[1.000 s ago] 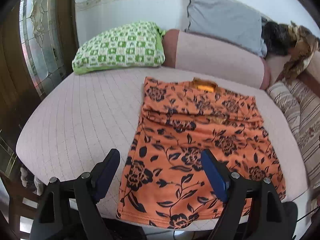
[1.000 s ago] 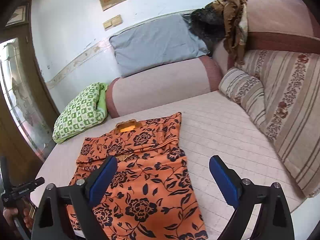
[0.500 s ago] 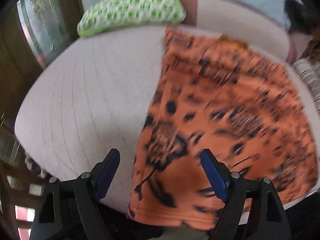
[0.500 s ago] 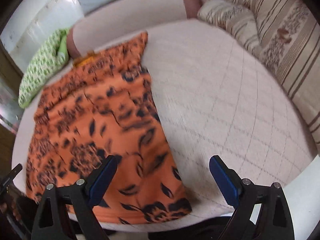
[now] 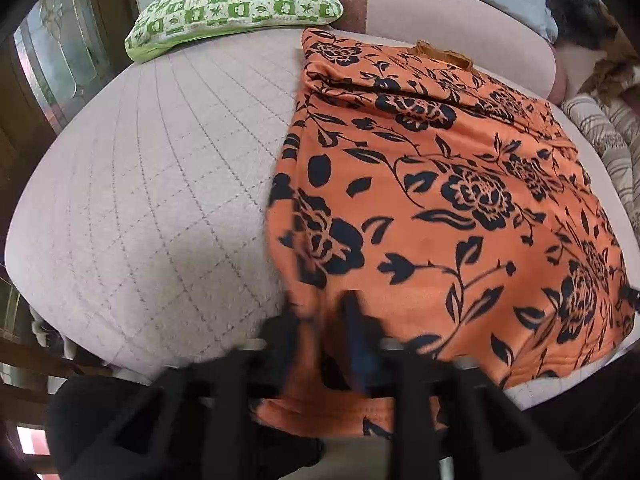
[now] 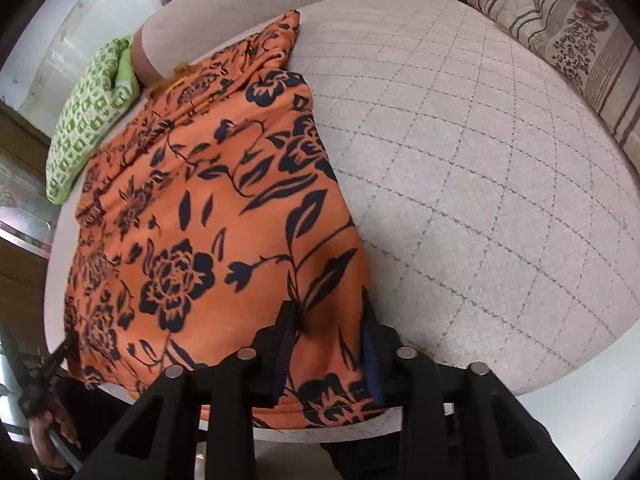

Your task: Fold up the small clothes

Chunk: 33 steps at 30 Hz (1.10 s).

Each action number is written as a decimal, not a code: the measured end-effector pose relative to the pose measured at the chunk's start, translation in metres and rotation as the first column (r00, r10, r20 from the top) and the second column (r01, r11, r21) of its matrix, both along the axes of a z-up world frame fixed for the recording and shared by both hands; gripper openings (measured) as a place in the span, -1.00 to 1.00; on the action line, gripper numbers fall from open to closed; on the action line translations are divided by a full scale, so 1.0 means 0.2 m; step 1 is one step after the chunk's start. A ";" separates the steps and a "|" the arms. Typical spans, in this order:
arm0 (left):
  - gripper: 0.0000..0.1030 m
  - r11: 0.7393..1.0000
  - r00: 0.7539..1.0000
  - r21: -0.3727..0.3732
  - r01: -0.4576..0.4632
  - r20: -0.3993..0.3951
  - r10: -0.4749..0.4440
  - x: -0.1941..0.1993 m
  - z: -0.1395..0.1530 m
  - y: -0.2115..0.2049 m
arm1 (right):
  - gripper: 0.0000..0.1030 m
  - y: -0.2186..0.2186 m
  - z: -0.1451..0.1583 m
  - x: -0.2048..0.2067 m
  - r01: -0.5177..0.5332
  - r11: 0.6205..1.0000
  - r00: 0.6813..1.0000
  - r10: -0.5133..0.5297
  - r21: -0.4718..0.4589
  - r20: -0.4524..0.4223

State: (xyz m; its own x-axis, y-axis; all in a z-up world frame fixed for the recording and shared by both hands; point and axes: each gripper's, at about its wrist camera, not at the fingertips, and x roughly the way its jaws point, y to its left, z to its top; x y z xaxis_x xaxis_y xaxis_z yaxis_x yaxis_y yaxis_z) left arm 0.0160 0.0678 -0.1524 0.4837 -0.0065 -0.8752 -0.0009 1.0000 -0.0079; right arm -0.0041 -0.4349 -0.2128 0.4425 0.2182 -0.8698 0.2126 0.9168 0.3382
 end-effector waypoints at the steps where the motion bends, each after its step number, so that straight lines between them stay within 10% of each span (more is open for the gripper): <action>1: 0.11 1.000 1.000 0.003 0.001 0.012 -0.001 -0.01 0.00 0.01 | 0.23 0.01 0.00 0.00 -0.004 1.000 1.000 0.004 0.012 0.009; 8: 0.06 0.999 0.999 0.010 -0.036 0.012 0.036 -0.06 -0.06 0.07 | 0.27 0.03 -0.02 -0.01 0.020 1.000 1.000 -0.020 -0.005 0.012; 10: -0.89 1.000 1.000 -0.001 0.016 0.010 -0.016 -0.06 -0.04 0.04 | -0.08 0.04 -0.01 0.00 0.009 0.999 1.000 -0.009 -0.043 -0.003; 13: -0.89 0.999 1.000 -0.038 0.024 0.005 -0.024 -0.07 -0.01 0.03 | -0.80 -0.02 -0.01 -0.02 0.029 0.998 1.000 -0.029 0.063 -0.009; 20: -0.89 0.988 0.990 -0.151 0.015 0.137 0.006 -0.17 0.34 0.13 | -0.84 -0.04 0.23 -0.17 0.054 0.985 0.992 -0.072 0.166 0.105; 24: -0.87 0.991 0.999 -0.132 -0.034 -0.017 0.032 -0.09 0.10 0.17 | -0.83 -0.09 0.01 -0.15 0.082 0.993 0.995 -0.076 0.082 -0.071; 27: -0.81 0.992 0.996 -0.117 -0.049 -0.083 0.040 -0.09 -0.05 0.20 | -0.72 -0.13 -0.01 -0.20 0.108 0.986 0.993 -0.102 0.128 -0.052; 31: -0.70 0.997 1.000 -0.071 -0.022 0.002 0.022 -0.10 0.09 0.17 | 0.62 -0.14 0.20 -0.22 0.100 0.993 0.991 -0.106 0.069 0.084; 33: -0.60 0.998 0.997 -0.054 -0.032 0.075 0.036 -0.08 0.18 0.18 | 0.62 -0.13 0.33 -0.17 0.090 0.996 0.981 -0.093 0.030 0.172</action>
